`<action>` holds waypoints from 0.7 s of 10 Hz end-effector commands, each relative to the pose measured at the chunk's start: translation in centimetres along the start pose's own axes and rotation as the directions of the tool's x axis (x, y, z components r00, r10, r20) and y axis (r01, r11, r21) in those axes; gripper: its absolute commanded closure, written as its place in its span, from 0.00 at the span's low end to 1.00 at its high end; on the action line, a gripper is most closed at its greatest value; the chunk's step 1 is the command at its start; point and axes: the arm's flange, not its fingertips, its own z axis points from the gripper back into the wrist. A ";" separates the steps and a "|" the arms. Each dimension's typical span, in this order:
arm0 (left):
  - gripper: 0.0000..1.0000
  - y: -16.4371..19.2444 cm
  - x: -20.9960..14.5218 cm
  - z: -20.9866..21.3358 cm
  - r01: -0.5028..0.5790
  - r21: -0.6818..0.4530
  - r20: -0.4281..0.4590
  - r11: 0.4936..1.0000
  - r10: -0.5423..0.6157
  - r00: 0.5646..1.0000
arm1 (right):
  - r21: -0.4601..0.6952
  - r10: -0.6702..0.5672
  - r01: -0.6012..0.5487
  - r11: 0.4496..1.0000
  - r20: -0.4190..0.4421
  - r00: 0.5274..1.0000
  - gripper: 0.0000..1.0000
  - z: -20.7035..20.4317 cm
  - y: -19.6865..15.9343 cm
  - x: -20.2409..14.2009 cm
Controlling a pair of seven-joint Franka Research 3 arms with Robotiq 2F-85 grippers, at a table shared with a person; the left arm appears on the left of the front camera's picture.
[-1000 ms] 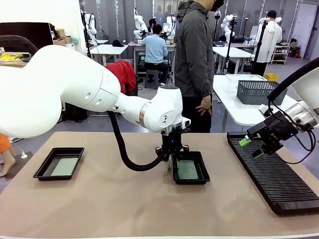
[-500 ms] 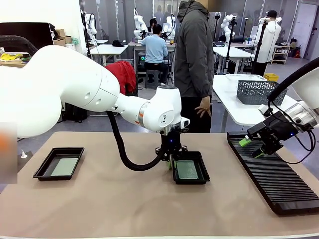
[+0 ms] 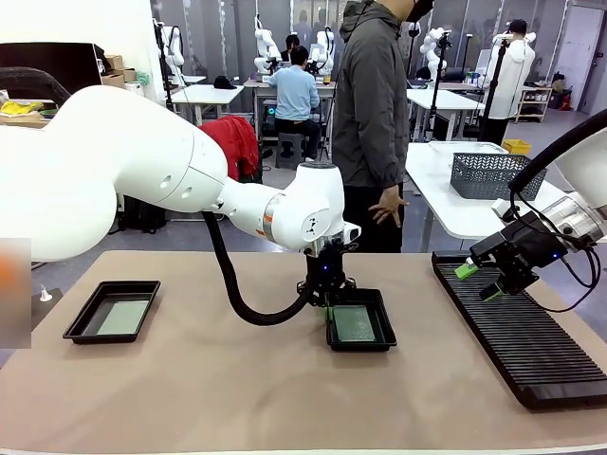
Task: Inspect and transfer BCBs to ESD trays.
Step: Pick up the ESD tray and place it on the left side of the table.
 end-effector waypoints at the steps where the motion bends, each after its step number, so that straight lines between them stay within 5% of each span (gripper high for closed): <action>1: 1.00 1.0 -0.1 0.5 -0.017 -0.026 -0.020 0.999 0.017 1.000 | -0.011 -0.017 0.017 1.000 0.010 1.000 0.00 -0.1 0.2 -0.2; 7: 0.97 0.7 0.2 0.6 -0.005 -0.050 -0.008 0.999 0.005 1.000 | -0.011 -0.017 0.017 1.000 0.010 1.000 0.00 -0.1 0.2 -0.2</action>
